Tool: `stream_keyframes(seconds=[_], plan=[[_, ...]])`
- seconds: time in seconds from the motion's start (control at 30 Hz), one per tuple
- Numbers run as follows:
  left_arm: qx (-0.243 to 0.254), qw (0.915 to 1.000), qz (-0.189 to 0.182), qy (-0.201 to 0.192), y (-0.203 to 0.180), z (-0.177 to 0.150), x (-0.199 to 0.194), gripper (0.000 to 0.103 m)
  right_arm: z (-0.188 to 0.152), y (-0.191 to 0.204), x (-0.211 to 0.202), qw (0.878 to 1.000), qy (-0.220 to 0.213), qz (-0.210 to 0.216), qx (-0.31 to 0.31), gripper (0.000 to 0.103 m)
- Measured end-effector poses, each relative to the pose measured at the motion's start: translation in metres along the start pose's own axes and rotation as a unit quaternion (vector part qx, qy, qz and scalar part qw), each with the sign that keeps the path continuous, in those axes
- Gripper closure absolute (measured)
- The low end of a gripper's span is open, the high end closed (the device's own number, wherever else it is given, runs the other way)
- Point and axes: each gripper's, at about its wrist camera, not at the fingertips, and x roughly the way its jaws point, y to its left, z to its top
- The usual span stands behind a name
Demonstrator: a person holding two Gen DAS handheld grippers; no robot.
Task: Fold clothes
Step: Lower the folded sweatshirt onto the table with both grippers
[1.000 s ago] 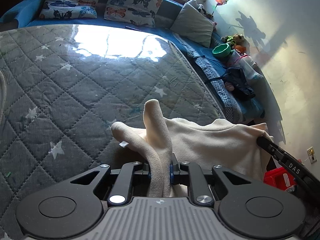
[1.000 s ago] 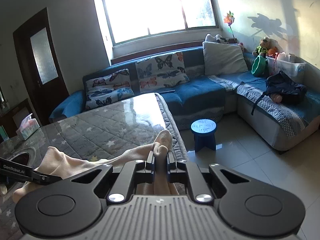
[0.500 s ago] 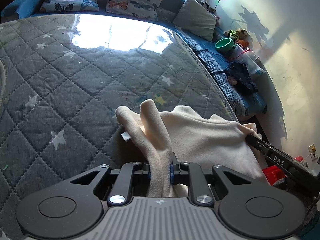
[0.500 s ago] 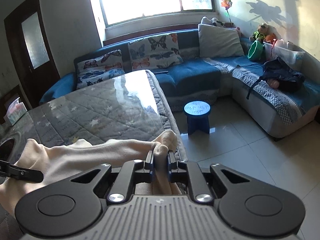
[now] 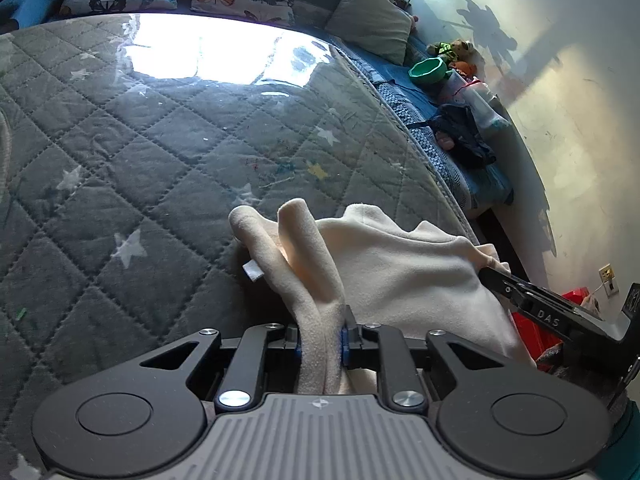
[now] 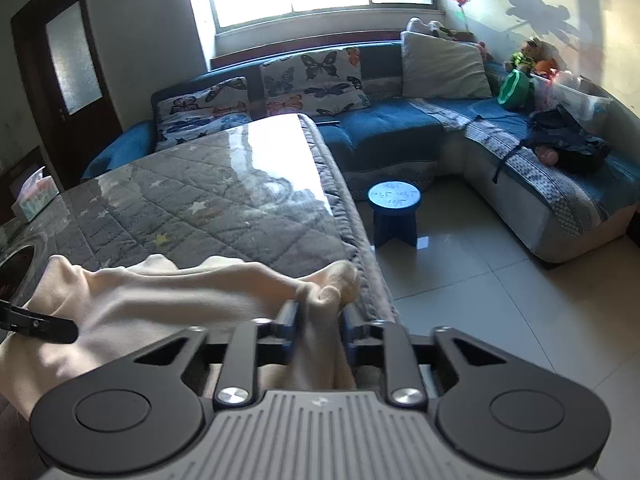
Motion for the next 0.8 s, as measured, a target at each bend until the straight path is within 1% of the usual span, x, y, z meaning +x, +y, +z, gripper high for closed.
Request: stream_keyframes(seconds=[0.13,0.2,0.3,0.37,0.43,0.47,0.53,0.63,0.8], plan=[[-0.003,0.9999,0.001,-0.015,0.004,0.001,-0.009,0.076,0.003,-0.002,-0.01,1.0,-0.017,-0.004,0.002,0.073],[-0.001,0.9996,0.007,-0.028,0.005,0.003,-0.015,0.071,0.007,-0.001,-0.016,1.0,-0.03,-0.008,-0.002,0.072],[0.0,0.9986,0.023,-0.047,0.006,0.008,-0.022,0.072,0.012,-0.001,-0.023,0.999,-0.049,-0.008,-0.001,0.072],[0.002,0.9979,0.033,-0.056,0.006,0.012,-0.022,0.074,0.014,0.002,-0.023,0.999,-0.053,-0.002,-0.002,0.072],[0.011,0.9971,0.045,-0.06,0.004,0.014,-0.019,0.075,0.014,0.006,-0.021,0.999,-0.052,0.005,-0.007,0.072],[0.017,0.9966,0.052,-0.062,0.004,0.015,-0.017,0.077,0.014,0.008,-0.019,0.999,-0.051,0.009,-0.011,0.072],[0.025,0.9957,0.064,-0.062,0.005,0.016,-0.012,0.077,0.012,0.012,-0.014,0.999,-0.046,0.014,-0.019,0.072],[0.019,0.9958,0.07,-0.056,0.012,0.015,-0.004,0.077,0.01,0.017,-0.007,0.999,-0.038,0.017,-0.026,0.072],[0.02,0.9956,0.072,-0.056,0.016,0.013,-0.003,0.077,0.004,0.017,0.011,0.999,-0.015,0.002,-0.029,0.073]])
